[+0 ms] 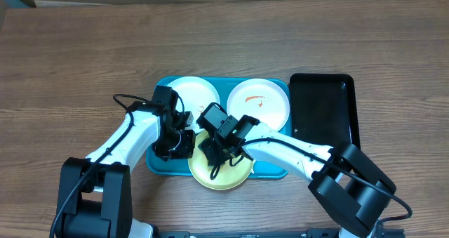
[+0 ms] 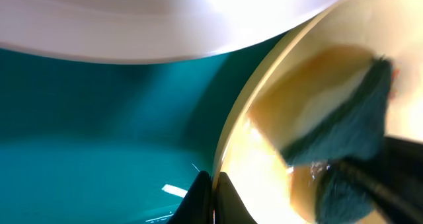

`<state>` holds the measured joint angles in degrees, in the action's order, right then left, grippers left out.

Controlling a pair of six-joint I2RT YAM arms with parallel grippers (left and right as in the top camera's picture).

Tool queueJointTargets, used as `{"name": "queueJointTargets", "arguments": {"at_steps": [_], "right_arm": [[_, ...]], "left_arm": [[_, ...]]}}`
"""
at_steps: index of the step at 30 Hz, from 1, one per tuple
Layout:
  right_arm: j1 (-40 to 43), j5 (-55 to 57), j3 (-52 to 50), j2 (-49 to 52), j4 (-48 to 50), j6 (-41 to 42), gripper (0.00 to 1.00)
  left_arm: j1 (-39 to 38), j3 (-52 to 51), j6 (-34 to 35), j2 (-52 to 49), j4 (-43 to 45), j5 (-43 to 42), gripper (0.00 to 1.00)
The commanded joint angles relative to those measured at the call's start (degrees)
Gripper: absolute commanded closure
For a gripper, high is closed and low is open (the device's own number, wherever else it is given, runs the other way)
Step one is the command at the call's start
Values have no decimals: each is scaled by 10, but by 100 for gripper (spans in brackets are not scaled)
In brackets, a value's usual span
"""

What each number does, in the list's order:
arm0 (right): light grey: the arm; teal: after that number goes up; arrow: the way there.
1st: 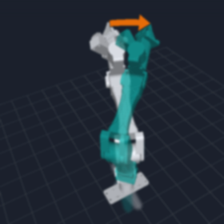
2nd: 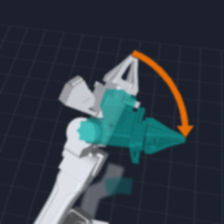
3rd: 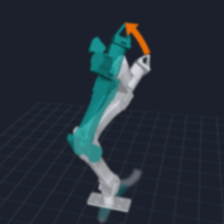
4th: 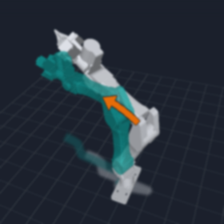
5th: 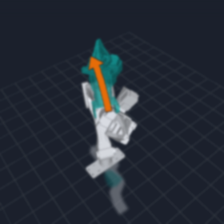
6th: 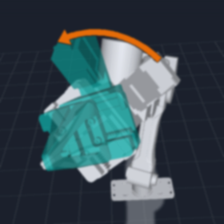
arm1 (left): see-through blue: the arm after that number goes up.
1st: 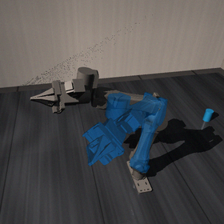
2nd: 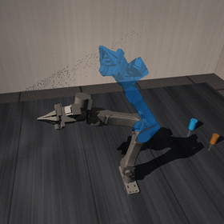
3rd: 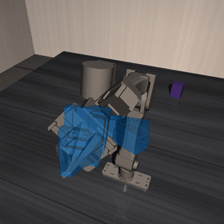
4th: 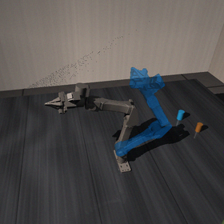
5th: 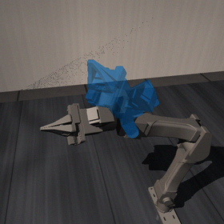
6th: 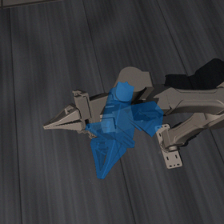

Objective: Clean dirty plates on tray and stack at the side
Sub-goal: 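Scrub the yellow plate with the sponge in the right gripper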

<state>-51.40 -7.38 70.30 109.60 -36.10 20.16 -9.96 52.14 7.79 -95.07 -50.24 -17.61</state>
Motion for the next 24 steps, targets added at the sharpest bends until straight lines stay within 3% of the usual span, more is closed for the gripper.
{"name": "queueJointTargets", "arguments": {"at_steps": [1,9,24], "right_arm": [[5,104,7,15,-5,19,96],[21,125,17,12,-46,80,96],[29,72,21,-16,-190,100,96]], "left_arm": [[-3,5,10,-3,-1,-13,96],[-2,5,10,-3,-5,-13,96],[-2,5,15,-3,-3,-13,96]]}}
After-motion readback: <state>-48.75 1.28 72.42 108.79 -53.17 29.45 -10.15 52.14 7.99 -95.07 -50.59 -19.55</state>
